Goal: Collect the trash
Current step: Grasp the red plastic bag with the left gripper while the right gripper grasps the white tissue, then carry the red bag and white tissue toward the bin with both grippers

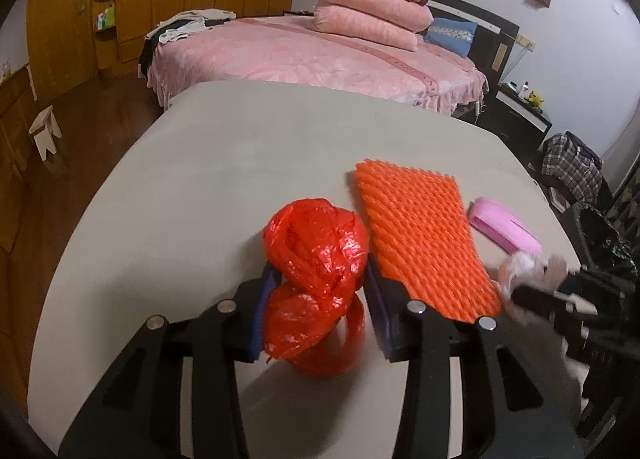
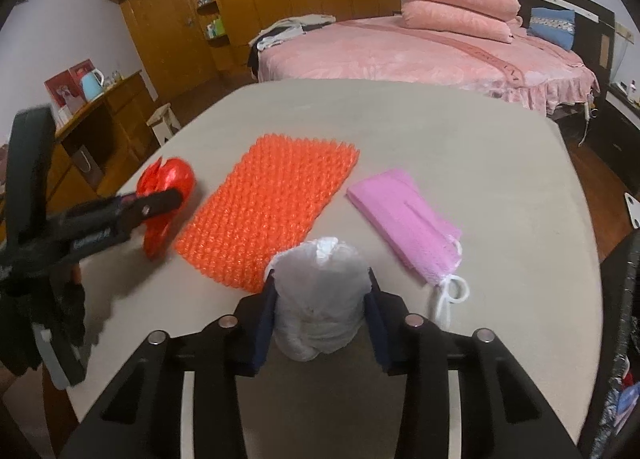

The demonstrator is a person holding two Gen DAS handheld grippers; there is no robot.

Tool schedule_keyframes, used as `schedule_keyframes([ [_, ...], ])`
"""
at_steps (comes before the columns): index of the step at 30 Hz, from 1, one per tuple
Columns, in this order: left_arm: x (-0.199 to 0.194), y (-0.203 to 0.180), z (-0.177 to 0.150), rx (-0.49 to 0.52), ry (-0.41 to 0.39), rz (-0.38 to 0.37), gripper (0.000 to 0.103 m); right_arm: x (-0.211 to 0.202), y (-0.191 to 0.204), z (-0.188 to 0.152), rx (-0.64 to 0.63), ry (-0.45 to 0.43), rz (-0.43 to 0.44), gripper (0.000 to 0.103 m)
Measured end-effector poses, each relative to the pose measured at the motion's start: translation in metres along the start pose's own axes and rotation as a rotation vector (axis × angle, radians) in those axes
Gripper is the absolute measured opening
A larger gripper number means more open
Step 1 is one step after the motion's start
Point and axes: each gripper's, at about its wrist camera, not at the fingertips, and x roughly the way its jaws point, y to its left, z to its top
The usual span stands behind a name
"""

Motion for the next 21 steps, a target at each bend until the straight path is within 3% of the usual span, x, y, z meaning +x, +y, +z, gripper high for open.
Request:
schedule_keyframes([
  [10,-0.037,-0.024,-0.008,0.019,-0.040,-0.020,0.040,-0.041,0.000,0.010,-0.013,-0.079,-0.016,0.040],
  [21,-0.061,-0.067,0.004,0.082,-0.100,-0.057,0.040,-0.079,-0.018,0.021,0.030,-0.160,-0.047,0.040],
])
